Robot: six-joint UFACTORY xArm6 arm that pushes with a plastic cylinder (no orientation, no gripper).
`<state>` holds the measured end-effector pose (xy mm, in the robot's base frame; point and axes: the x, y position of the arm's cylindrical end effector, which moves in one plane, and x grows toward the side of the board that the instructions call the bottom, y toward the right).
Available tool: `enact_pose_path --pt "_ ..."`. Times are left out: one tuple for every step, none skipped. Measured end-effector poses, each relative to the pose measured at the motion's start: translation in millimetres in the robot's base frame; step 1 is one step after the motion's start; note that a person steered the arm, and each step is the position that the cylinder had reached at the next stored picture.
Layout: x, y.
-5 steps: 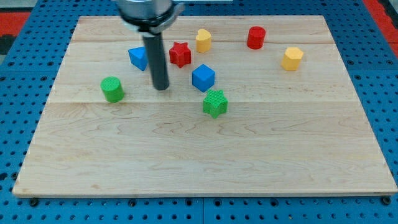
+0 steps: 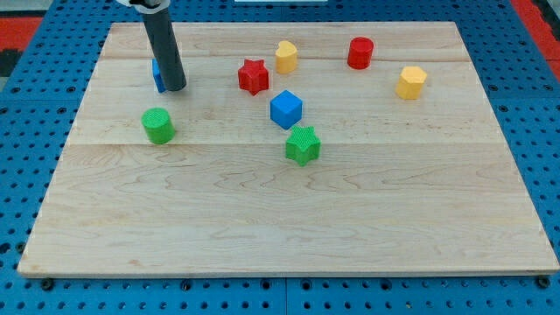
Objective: Place the triangle above the green circle
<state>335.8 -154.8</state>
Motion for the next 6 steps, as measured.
enact_pose_path --pt "0 0" --pt "0 0" --pt "0 3" --pt "0 5" --pt "6 19" --pt "27 37"
